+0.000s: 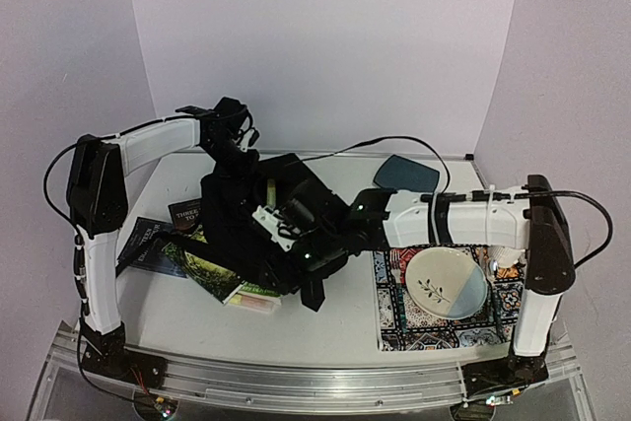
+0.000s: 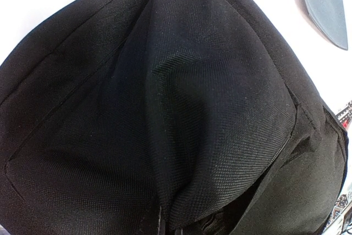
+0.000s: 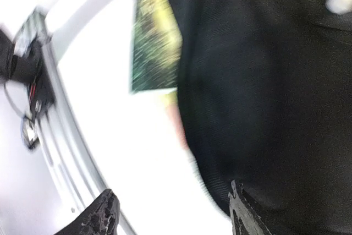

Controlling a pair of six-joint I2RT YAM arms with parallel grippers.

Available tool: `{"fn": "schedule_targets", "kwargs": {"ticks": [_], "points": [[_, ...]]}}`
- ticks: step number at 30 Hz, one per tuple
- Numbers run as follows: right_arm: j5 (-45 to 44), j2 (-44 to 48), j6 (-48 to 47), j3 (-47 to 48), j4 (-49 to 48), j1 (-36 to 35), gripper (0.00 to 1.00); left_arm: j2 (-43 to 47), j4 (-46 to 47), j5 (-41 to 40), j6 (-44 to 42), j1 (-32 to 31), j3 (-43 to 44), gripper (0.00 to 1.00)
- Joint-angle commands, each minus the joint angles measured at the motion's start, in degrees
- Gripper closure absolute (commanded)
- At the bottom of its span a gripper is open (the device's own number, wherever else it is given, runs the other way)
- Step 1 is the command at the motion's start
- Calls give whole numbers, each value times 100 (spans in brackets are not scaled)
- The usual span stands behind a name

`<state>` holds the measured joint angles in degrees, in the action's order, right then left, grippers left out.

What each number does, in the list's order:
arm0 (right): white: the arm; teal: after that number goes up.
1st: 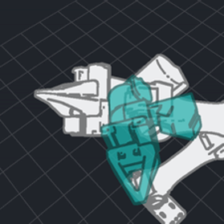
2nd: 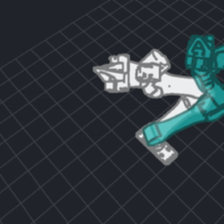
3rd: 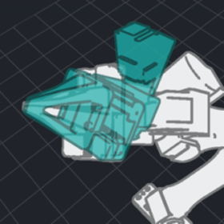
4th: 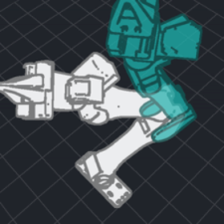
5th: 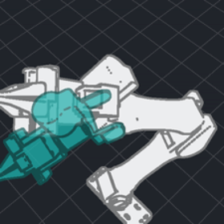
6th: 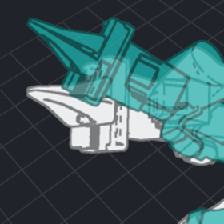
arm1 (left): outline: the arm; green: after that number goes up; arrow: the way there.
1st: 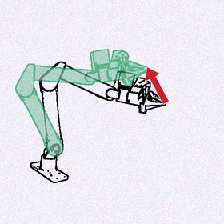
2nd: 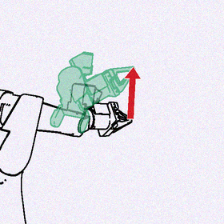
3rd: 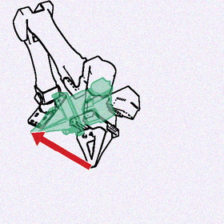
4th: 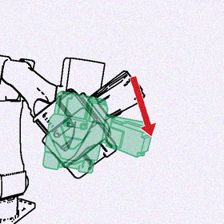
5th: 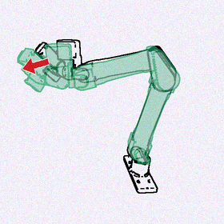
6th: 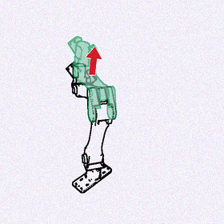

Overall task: Pack the student bag
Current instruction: Adjust the student bag with the book.

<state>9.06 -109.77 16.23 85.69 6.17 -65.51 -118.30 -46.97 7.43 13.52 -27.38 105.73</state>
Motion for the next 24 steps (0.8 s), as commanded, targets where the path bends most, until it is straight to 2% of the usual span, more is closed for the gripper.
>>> {"fn": "schedule_targets", "kwargs": {"ticks": [1, 3, 5, 13, 17, 20, 24], "points": [[-289, -256, -663, 147, 360, -386, 32, 64, 114, -184, -28, 51, 22, 100], [-394, -356, -671, 172, 367, -436, 33, 119, 109, -124, -47, 49, -28, 99], [-580, -395, -664, 178, 367, -438, 33, 217, 117, -102, -71, 48, -96, 94], [-1426, 49, -780, -96, 367, -424, 31, 1166, 120, -223, -316, 48, -774, 57], [-1693, 347, -629, -400, 376, -289, 28, 1859, 119, -232, -447, 33, -1424, 44], [-1735, 560, -466, -632, 370, -136, 27, 2386, 118, -266, -736, -126, -2021, 38], [-1821, 830, -361, -829, 367, 82, 25, 2985, 104, -318, -1012, -598, -2793, 35]]}}
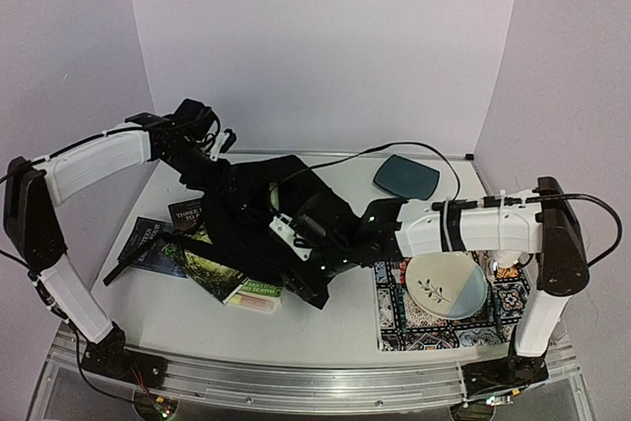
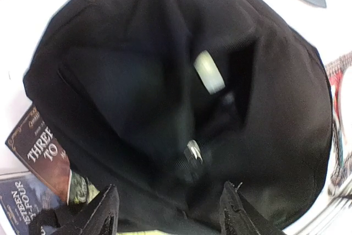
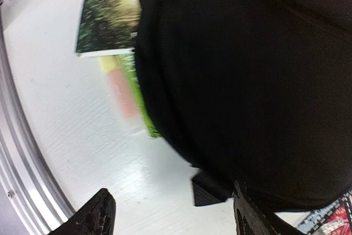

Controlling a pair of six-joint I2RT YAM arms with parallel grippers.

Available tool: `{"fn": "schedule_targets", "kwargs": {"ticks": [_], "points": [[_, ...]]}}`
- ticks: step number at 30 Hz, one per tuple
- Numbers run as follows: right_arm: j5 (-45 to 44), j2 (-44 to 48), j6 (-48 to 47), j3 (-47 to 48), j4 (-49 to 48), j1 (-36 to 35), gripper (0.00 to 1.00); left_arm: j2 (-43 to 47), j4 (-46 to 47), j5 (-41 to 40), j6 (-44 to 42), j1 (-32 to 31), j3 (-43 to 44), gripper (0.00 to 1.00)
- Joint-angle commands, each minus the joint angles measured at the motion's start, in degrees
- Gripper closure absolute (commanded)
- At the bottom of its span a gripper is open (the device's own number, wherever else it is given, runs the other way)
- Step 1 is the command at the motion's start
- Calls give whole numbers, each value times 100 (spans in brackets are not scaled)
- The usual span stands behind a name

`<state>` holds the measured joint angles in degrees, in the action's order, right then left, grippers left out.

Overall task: Pack the student bag
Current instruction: Adjust the student bag with the book, then pick up the pen at the center of the board.

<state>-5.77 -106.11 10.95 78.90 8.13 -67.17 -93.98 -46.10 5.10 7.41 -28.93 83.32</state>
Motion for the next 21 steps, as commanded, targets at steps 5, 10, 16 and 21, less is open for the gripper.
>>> {"fn": "schedule_targets", "kwargs": {"ticks": [5, 10, 16, 21], "points": [[-367, 664, 267, -294, 171, 473, 23, 1130, 16, 267, -510, -989, -1351, 34], [-592, 849, 486, -511, 155, 727, 21, 1312, 22, 514, -774, -1566, -1993, 33], [-918, 1063, 681, -725, 47, 877, 19, 848, 15, 408, -1023, -2545, -2042, 33], [-1176, 1257, 791, -894, -19, 911, 18, 293, -9, 428, -1065, -3108, -1935, 34]]}}
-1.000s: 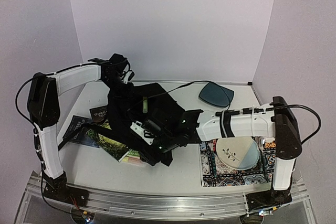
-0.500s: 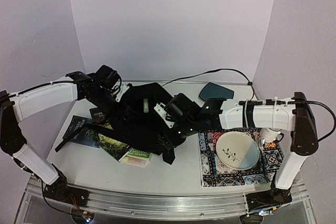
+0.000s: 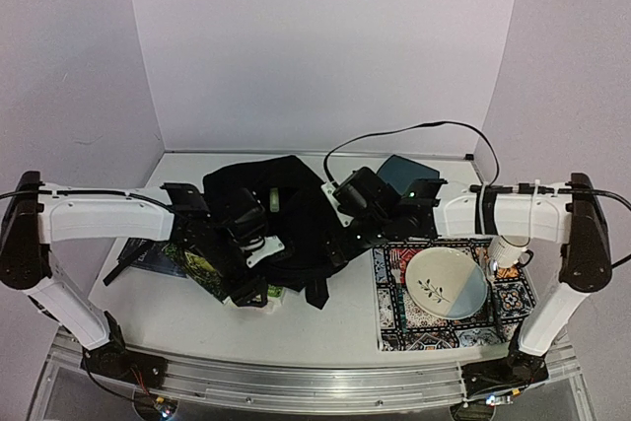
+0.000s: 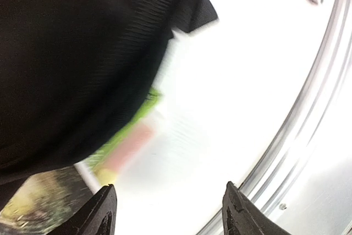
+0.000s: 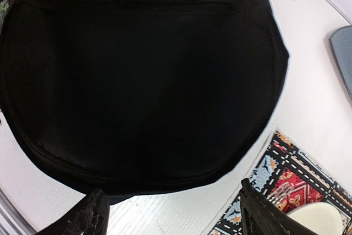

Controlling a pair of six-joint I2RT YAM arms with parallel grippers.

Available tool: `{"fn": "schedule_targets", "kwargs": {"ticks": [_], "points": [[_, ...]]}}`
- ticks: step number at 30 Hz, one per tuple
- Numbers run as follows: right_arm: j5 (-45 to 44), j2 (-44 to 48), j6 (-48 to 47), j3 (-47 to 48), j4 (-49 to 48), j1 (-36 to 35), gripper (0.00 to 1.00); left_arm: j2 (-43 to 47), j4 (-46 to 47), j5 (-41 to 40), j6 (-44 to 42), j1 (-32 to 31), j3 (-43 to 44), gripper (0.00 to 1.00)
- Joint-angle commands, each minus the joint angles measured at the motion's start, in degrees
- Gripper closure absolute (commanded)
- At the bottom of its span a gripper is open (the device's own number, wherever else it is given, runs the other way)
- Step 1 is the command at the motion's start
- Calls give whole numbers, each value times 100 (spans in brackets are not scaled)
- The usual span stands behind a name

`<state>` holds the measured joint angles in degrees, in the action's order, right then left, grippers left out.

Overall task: Pack the student bag
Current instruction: Pick up the pen at the center of the board.

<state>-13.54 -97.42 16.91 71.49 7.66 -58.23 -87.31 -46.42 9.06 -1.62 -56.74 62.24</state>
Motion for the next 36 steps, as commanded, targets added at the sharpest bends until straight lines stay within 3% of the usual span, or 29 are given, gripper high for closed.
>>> {"fn": "schedule_targets", "kwargs": {"ticks": [1, 15, 36], "points": [[-446, 422, 214, -188, 14, 25, 18, -472, 3, 43, -163, -428, 188, 34], [-605, 715, 348, -466, -110, 51, 17, -1494, -142, -1034, -261, -558, 508, 34], [-522, 638, 336, -430, -227, 60, 17, -2167, 7, -2205, -464, -281, 805, 33]]}}
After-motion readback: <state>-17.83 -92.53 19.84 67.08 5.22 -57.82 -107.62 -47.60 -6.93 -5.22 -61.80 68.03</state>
